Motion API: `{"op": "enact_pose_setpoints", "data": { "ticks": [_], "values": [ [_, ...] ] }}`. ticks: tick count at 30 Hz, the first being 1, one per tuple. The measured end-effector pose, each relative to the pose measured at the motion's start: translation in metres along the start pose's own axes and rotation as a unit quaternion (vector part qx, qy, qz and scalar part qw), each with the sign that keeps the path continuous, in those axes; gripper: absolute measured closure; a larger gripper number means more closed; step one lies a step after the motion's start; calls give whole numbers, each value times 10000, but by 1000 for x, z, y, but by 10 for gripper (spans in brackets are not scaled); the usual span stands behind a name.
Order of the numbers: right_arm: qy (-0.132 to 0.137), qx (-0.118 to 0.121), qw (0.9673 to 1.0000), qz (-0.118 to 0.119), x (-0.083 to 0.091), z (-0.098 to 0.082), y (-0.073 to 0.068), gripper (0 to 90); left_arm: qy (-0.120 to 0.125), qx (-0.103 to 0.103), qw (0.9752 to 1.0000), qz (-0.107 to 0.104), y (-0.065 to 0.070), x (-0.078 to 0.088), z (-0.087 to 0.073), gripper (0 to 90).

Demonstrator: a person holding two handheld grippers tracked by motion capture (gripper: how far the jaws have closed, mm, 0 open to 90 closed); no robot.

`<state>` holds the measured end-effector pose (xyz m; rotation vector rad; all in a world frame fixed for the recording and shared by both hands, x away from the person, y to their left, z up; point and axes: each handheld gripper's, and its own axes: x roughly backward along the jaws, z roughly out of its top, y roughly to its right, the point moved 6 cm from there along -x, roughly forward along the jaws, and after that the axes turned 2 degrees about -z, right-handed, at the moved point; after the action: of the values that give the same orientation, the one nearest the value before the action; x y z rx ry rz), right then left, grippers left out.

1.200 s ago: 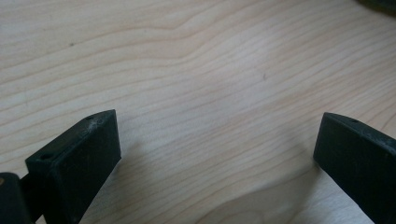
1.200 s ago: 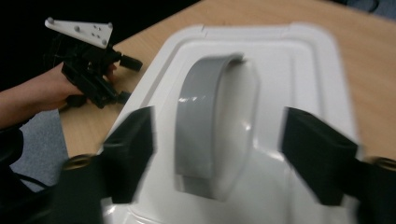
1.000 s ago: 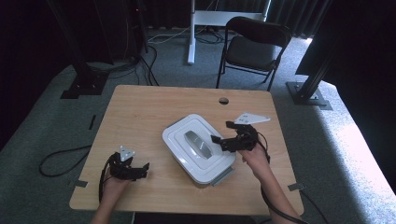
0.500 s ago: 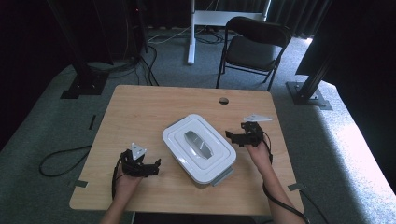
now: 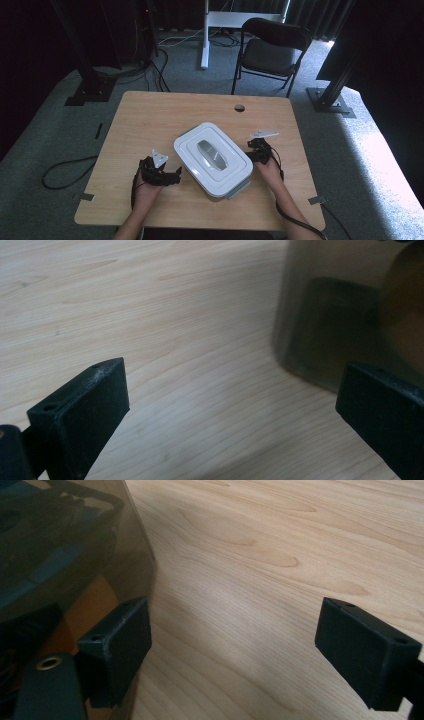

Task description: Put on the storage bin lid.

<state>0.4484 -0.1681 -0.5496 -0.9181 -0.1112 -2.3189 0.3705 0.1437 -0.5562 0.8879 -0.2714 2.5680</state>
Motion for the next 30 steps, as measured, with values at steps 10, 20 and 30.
{"op": "enact_pose_setpoints", "data": {
  "ticks": [10,20,30],
  "values": [
    [0,40,9991,422,7,-8,-2,149,-73,-105,9999,-20,8,-9,8,11],
    [60,87,9994,344,18,-19,-7,157,-133,-252,9996,-90,15,-20,20,11],
    [137,9,9994,323,29,-29,-11,177,-170,-375,9989,-220,17,-29,31,12]
  ]
}}
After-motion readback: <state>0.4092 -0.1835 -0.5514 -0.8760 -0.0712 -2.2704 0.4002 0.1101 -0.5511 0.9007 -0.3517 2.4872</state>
